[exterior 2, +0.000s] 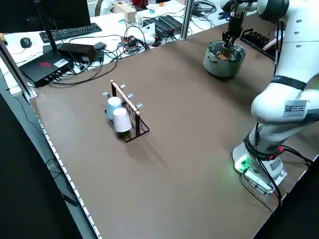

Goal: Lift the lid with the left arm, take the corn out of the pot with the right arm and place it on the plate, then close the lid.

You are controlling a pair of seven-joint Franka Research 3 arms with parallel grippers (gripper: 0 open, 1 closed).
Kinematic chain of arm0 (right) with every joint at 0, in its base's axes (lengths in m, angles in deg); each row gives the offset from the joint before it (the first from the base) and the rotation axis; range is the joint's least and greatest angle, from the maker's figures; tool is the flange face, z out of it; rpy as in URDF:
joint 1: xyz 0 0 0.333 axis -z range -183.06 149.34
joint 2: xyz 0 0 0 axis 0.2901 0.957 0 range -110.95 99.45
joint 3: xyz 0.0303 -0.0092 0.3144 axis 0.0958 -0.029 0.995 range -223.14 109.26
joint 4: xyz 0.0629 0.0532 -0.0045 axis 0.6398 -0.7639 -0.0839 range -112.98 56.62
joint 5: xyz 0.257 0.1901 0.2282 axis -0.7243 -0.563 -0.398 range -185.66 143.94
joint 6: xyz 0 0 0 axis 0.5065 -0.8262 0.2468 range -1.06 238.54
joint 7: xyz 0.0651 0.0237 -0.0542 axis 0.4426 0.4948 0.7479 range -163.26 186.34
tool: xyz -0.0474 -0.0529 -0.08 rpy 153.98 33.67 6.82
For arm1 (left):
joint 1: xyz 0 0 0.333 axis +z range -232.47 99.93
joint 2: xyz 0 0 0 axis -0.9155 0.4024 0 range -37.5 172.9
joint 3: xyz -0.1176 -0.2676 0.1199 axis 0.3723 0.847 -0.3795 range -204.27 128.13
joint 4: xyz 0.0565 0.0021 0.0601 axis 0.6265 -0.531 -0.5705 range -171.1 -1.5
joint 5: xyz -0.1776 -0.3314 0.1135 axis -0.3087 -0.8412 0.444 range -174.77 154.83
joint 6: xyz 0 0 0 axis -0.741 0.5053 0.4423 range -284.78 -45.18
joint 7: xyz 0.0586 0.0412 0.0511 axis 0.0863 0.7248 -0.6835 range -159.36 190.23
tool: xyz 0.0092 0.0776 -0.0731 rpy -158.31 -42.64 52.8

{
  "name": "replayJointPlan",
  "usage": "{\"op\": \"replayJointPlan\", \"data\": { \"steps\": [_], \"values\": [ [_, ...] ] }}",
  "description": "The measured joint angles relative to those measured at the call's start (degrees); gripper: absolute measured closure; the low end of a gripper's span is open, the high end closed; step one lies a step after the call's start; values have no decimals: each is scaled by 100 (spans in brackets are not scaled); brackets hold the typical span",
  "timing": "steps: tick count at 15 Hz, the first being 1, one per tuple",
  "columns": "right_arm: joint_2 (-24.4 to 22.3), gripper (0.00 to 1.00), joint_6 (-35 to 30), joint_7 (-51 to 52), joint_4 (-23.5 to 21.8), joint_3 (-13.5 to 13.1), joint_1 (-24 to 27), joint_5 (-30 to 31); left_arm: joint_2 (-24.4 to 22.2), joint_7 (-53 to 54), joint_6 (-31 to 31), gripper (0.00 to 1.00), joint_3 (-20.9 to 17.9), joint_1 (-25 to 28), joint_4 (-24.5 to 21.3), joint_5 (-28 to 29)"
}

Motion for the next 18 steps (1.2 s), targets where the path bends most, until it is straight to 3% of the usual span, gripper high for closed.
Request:
{"op": "replayJointPlan", "data": {
  "steps": [4, 9, 15, 18],
  "values": [
    [18, 0, 28, -2, -3, 15, -390, 0, -385, -71, 255, 49, -22, 321, 206, -6],
    [322, 0, 133, -233, 167, 27, -903, -108, -1065, -58, 1088, 49, -10, 1392, 227, -7],
    [1385, 0, 229, -2168, 978, 39, -2138, -124, -1384, -46, 1849, 49, -14, 2838, 208, -44],
    [2038, 0, 763, -3141, 1296, 35, -2693, -116, -1382, -46, 1862, 49, -16, 3234, 119, -92]
  ]
}}
